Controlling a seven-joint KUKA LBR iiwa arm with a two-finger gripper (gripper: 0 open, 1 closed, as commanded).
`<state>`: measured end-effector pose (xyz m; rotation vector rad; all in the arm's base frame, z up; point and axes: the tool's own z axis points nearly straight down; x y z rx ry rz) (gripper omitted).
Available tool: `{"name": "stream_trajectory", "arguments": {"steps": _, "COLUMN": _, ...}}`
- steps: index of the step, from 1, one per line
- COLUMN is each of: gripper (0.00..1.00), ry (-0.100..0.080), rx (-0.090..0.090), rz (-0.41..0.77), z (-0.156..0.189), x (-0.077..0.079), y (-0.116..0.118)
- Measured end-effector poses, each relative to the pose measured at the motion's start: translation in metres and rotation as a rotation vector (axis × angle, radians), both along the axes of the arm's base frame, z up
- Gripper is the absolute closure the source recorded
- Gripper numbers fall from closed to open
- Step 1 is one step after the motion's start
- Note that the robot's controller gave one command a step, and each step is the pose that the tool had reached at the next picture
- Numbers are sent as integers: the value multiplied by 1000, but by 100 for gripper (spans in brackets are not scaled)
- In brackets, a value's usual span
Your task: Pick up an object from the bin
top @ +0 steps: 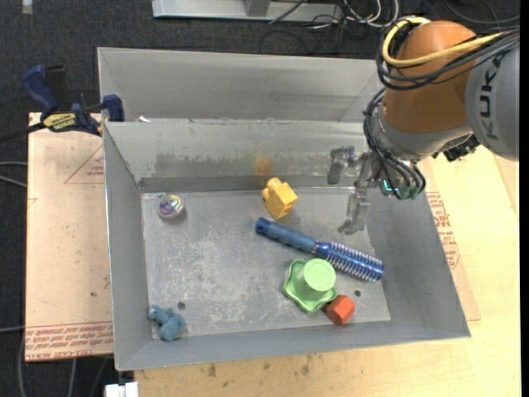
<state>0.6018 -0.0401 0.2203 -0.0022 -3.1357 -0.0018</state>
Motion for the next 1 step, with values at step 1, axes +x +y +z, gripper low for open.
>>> {"name": "stream_trajectory", "arguments": {"steps": 1, "gripper": 0, "ry": 3, "rx": 0, "rz": 16, "z": -96, "x": -46, "y": -38}}
